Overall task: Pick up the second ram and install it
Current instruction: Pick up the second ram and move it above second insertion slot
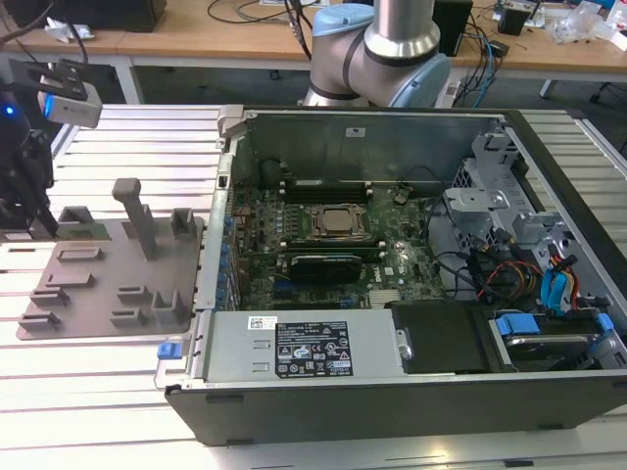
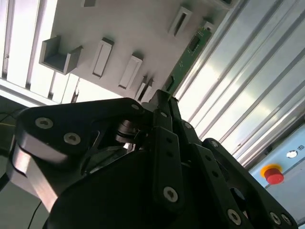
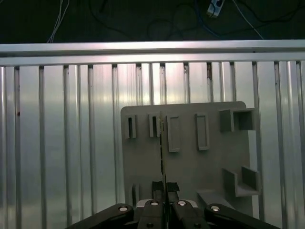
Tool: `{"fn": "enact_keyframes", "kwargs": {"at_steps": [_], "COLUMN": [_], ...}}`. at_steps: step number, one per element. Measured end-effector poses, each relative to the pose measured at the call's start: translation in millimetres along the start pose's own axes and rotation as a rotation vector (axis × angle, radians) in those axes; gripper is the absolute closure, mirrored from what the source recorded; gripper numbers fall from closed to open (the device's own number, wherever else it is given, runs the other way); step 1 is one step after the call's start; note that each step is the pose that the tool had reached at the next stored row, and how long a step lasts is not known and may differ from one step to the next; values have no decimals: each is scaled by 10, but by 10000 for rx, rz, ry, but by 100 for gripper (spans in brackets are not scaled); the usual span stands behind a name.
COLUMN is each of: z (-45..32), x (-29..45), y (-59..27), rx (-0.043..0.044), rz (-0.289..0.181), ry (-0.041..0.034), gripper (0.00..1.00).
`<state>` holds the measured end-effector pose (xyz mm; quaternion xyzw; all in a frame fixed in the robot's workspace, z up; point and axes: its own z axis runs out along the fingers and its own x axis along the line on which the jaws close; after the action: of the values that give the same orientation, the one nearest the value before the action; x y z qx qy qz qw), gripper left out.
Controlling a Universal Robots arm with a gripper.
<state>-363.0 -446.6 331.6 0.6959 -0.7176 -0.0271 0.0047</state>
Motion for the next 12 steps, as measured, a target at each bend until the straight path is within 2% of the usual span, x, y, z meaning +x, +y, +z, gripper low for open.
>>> {"fn": "enact_keyframes", "kwargs": {"at_steps": [8, 11, 12], "z": [-325, -461, -539], "x": [-10, -14, -17], "y": [15, 21, 25], "rx": [-1, 0, -1], "rz": [0, 0, 0], "ry": [-1, 0, 1], "gripper": [87, 87, 87]}}
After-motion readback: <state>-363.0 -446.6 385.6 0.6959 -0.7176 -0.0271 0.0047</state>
